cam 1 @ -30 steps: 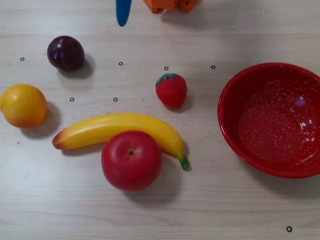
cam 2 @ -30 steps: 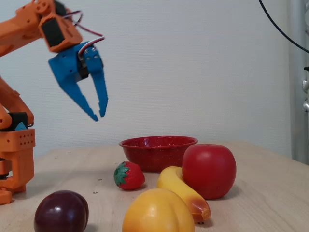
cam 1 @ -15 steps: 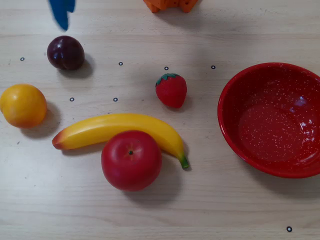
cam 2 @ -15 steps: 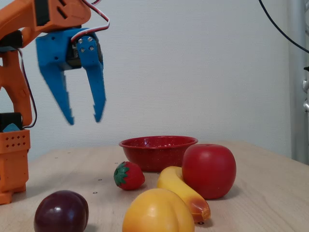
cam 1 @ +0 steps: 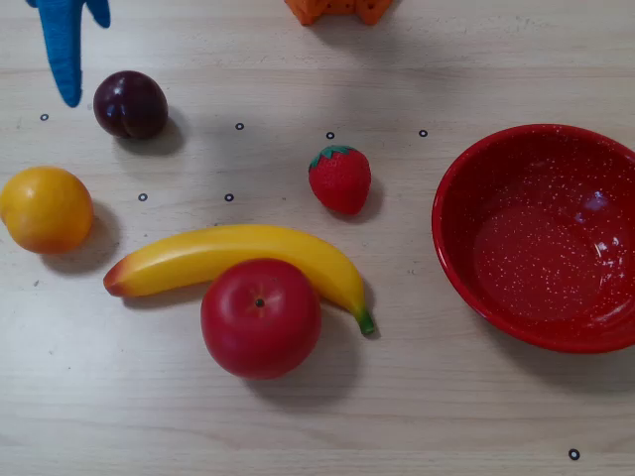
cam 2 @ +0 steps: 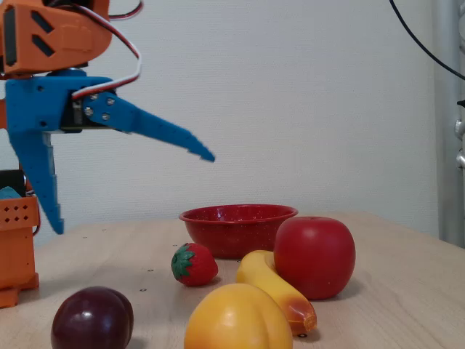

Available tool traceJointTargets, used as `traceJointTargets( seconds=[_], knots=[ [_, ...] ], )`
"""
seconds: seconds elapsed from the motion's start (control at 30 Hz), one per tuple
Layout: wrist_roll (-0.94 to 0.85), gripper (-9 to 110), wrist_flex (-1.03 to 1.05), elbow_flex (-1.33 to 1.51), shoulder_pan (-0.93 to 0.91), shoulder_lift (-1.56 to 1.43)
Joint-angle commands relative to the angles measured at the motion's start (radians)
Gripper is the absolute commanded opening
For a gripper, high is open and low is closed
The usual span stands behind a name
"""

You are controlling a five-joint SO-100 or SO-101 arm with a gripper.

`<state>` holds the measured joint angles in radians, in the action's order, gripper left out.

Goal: Put plum in the red bowl.

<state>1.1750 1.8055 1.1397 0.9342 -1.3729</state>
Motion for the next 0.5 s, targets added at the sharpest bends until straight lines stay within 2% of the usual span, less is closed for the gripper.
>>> traceJointTargets(
  seconds=[0.0, 0.27, 0.47],
  knots=[
    [0.034, 68, 0.091, -0.074, 0.04, -0.037],
    [0.091, 76, 0.075, -0.005, 0.094, -0.051],
    [0.08, 76, -0.049, 0.184, 0.107, -0.115]
  ],
)
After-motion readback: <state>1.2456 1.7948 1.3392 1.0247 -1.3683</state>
